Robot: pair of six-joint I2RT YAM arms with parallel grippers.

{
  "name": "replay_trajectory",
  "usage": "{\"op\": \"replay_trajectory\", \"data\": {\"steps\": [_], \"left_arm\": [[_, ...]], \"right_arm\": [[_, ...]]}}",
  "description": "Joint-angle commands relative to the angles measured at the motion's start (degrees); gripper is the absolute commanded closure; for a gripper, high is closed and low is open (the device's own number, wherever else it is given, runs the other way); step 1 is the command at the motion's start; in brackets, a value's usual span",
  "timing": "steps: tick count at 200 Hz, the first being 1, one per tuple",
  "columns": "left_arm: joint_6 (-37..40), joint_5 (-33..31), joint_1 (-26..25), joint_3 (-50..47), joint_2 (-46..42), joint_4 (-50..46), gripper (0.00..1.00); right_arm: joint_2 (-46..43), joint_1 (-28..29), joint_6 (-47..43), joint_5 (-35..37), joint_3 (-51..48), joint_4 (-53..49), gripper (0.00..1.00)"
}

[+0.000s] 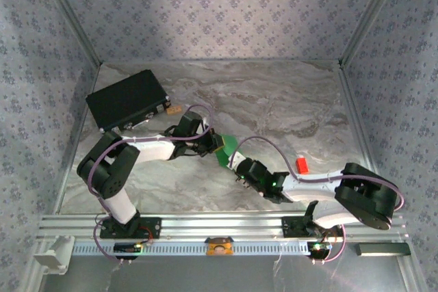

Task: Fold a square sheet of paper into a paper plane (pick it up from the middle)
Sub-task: Fourth fold the wing at the center of the table.

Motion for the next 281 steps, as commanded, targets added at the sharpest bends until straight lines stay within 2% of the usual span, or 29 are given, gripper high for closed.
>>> {"op": "replay_trajectory", "data": {"steps": [1, 35, 88, 160, 207, 235, 265, 281], "left_arm": [[-0.3, 1.1, 0.3, 0.2, 1.1, 0.5, 0.94], [-0.3, 1.4, 0.3, 0.2, 1.4, 0.6, 0.96], [-0.4, 1.2, 0.3, 0.1, 1.1, 0.8, 0.97], [-0.3, 1.3, 0.3, 0.4, 1.2, 0.5, 0.97], [-0.3, 1.4, 0.3, 0.5, 1.1, 0.6, 0.97], [0.3, 1.3, 0.4, 0.4, 0.0, 0.4, 0.90], [2.0, -2.8, 0.9, -0.5, -4.4, -3.6, 0.63], [2.5, -4.7, 1.3, -1.6, -7.1, -4.7, 0.57]], "right_arm": [[1.0, -0.1, 2.3, 1.9, 0.7, -1.3, 0.73], [0.1, 0.2, 2.3, 2.4, 0.2, -0.5, 0.74], [-1.0, 0.0, 2.8, 1.8, -0.5, 0.3, 0.84], [-0.4, 0.1, 3.0, 1.5, -0.2, -0.2, 0.81], [0.1, 0.0, 3.2, 1.1, 0.0, -0.2, 0.91], [0.3, -0.4, 5.0, -0.9, 0.1, 0.5, 0.97], [0.6, -2.2, 9.2, -6.9, 0.8, 1.7, 1.00], [0.5, -3.6, 11.9, -11.9, 1.4, 2.9, 1.00]]}}
